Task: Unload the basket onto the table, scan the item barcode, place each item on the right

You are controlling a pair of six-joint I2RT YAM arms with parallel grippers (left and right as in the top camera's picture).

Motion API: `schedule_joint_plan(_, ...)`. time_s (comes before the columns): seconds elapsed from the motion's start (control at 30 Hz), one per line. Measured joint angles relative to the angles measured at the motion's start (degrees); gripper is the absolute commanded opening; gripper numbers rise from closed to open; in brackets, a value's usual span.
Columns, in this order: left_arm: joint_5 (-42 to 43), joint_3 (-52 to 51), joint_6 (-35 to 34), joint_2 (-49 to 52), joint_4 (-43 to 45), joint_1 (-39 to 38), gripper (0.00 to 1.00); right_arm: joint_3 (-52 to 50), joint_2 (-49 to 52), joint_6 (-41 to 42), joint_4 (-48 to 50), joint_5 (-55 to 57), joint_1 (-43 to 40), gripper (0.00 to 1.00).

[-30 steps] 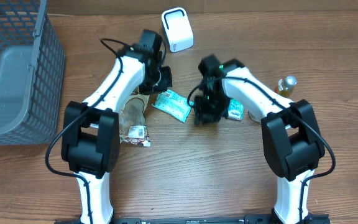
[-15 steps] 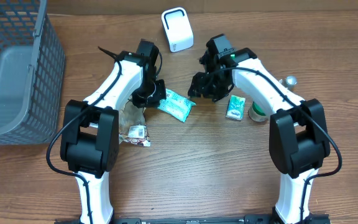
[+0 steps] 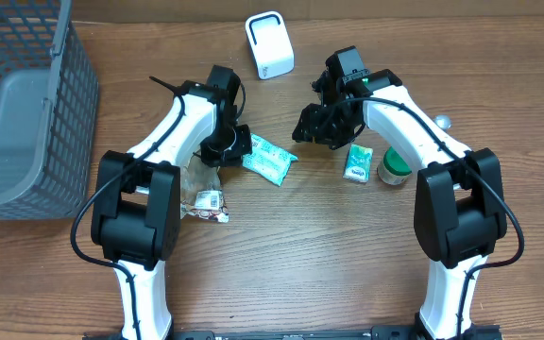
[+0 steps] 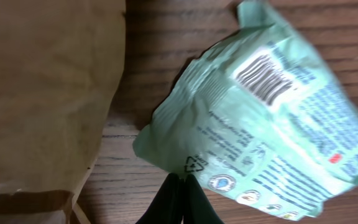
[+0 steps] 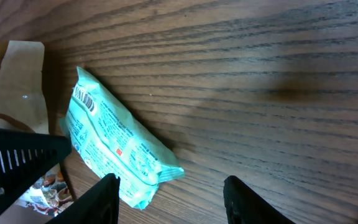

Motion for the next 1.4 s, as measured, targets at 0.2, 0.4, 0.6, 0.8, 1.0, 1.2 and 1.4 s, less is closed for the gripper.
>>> schedule_joint_plan(0.2, 1.79, 2.10, 0.02, 0.00, 0.17, 0.35, 0.04, 0.00, 0.00, -0.02, 0.00, -0.26, 0.00, 0.51)
schedule_joint_plan(0.4, 1.92, 2.10, 0.00, 0.00, 1.38, 0.33, 0.04, 0.00, 0.00, 0.00, 0.00, -0.24, -0.02, 0.51)
schedule_joint_plan(0.6, 1.81, 1.44, -0.24, 0.00, 4.22, 0.20, 0.04, 0.00, 0.00, 0.00, -0.02, -0.50, 0.00, 0.51)
schedule_joint_plan(0.8, 1.03, -2.71, -1.11, 0.00, 7.65, -0.17, 0.04, -0.02, 0.00, 0.00, 0.11, -1.14, -0.02, 0.51)
schedule_joint_plan(1.0, 1.22, -5.33, -1.31, -1.16, 10.64, -0.17, 0.04, -1.64, 0.00, -0.02, 2.78, -2.01, -0.02, 0.51)
schedule_joint_plan(1.2, 1.22, -6.16, -1.31, -1.60, 11.50, -0.17, 0.04, -6.69, 0.00, 0.00, 8.28, -6.38, -0.02, 0.51)
schedule_joint_plan(1.4, 1.22, -6.16, -1.31, -1.60, 11.52, -0.17, 0.04, -12.00, 0.00, 0.07, 14.69, -12.20, -0.02, 0.51)
